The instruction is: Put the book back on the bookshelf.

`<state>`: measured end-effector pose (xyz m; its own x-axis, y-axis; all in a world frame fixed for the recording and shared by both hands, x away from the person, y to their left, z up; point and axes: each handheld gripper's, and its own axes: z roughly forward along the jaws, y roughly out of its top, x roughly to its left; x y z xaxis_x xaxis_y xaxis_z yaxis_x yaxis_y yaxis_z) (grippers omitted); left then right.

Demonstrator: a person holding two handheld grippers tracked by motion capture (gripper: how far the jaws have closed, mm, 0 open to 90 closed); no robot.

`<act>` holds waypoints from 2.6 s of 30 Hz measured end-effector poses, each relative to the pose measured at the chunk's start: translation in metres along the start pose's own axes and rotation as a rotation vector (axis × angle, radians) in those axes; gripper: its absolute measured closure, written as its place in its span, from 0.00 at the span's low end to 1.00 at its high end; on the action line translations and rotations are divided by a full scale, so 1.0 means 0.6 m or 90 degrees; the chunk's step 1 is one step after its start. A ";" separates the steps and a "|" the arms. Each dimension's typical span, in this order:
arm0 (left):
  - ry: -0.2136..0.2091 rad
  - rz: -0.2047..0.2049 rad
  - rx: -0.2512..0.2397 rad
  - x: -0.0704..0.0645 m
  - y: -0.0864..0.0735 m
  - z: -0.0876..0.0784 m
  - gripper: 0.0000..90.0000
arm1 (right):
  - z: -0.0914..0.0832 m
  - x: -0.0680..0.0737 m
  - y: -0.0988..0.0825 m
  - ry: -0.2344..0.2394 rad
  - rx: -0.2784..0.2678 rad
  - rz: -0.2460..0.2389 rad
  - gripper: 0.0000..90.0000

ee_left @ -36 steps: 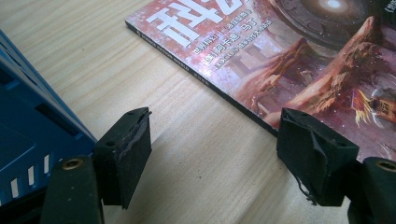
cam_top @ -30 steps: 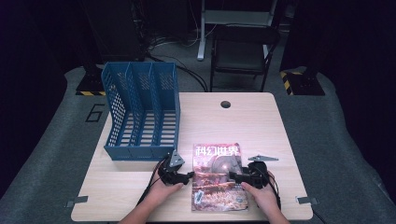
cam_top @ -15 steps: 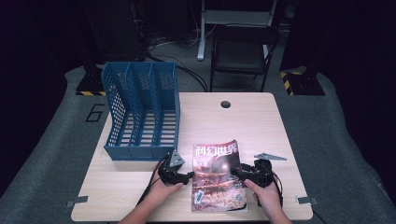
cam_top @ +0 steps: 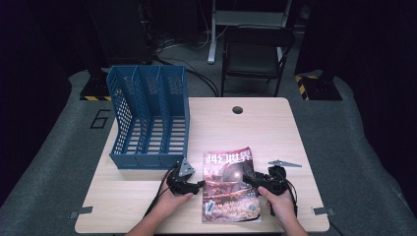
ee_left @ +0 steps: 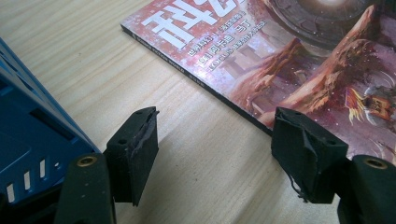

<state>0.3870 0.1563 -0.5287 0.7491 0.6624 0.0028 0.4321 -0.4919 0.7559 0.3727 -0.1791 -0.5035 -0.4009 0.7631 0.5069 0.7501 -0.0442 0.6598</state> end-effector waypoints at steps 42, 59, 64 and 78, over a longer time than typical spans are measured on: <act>0.001 -0.002 0.004 0.000 0.000 0.000 0.35 | 0.033 -0.018 -0.006 0.029 0.089 -0.001 0.84; 0.001 -0.010 -0.001 0.002 0.000 0.000 0.35 | 0.017 -0.007 -0.009 0.074 0.028 0.013 0.97; -0.006 -0.037 0.001 0.009 0.002 -0.003 0.35 | 0.012 -0.003 -0.008 0.088 0.007 -0.001 0.97; -0.053 -0.112 0.008 0.006 0.007 -0.015 0.36 | -0.009 0.020 -0.008 0.102 -0.036 -0.031 0.97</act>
<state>0.3871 0.1619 -0.5194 0.7003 0.6899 -0.1837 0.5659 -0.3795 0.7319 0.3617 -0.1730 -0.4975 -0.5186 0.6524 0.5526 0.6987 -0.0493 0.7138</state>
